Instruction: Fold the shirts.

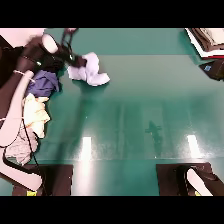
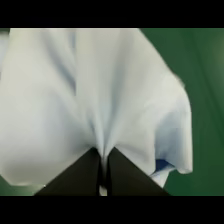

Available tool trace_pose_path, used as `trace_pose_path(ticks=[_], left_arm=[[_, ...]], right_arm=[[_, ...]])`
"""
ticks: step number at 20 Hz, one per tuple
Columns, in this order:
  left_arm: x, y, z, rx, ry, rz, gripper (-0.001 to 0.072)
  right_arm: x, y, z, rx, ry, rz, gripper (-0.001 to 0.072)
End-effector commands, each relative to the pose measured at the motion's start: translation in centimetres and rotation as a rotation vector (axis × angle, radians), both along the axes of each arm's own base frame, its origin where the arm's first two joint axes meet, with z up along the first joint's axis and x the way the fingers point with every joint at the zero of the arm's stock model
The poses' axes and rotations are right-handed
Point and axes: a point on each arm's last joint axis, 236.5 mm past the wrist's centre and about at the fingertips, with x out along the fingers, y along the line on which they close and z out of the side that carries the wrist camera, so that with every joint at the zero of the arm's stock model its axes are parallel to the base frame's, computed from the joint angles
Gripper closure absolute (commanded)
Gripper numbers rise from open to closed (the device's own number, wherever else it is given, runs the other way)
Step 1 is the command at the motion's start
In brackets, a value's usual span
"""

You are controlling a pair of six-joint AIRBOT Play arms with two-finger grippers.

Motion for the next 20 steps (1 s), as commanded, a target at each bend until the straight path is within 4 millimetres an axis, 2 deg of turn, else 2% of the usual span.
trace_pose_path(ticks=[1,3,4,5,6,8,10,12,14,15,16,17,18,20], left_arm=[[-4.8,-4.5,14.4,-0.154,-0.212,-0.249,0.0685],[-11.4,-6.9,22.1,-0.279,-0.318,-0.418,0.0685],[-14.8,-7.4,24.5,-0.314,-0.339,-0.491,0.0685],[-18.1,-7.6,26.2,-0.323,-0.352,-0.559,0.0685],[-20.5,-7.4,27.0,-0.312,-0.354,-0.599,0.0685],[-22.2,-7.0,26.8,-0.283,-0.348,-0.607,0.0685],[-22.3,-7.5,23.3,-0.280,-0.241,-0.612,0.0684],[-20.5,-8.1,17.5,-0.276,-0.101,-0.574,0.0684],[-17.7,-8.5,11.5,-0.282,-0.001,-0.496,0.0681],[-16.4,-8.2,8.6,-0.267,0.042,-0.450,0.0462],[-15.1,-7.4,5.7,-0.234,0.095,-0.387,0.0126],[-14.0,-6.1,3.7,-0.205,0.151,-0.315,0.0056],[-13.4,-4.5,2.5,-0.192,0.197,-0.254,0.0056],[-13.0,-0.8,2.1,-0.189,0.249,-0.189,0.0057]], right_arm=[[-0.4,0.4,4.6,-0.036,-0.086,0.021,0.0693],[-0.9,0.7,7.6,-0.063,-0.144,0.034,0.0693],[-1.2,0.9,9.1,-0.076,-0.172,0.040,0.0693],[-1.5,1.0,10.3,-0.087,-0.197,0.044,0.0693],[-1.9,1.2,11.5,-0.098,-0.221,0.049,0.0693],[-2.5,1.6,13.3,-0.116,-0.255,0.060,0.0693],[-3.3,2.0,14.2,-0.130,-0.266,0.077,0.0693],[-3.8,2.4,14.3,-0.139,-0.257,0.095,0.0693],[-4.0,2.5,13.9,-0.141,-0.238,0.107,0.0693],[-4.2,2.6,13.6,-0.144,-0.226,0.113,0.0693],[-4.2,2.5,13.4,-0.149,-0.219,0.114,0.0693],[-4.2,2.5,13.4,-0.148,-0.219,0.114,0.0693],[-4.2,2.5,13.4,-0.148,-0.219,0.114,0.0693],[-4.2,2.5,13.4,-0.148,-0.219,0.114,0.0693]])
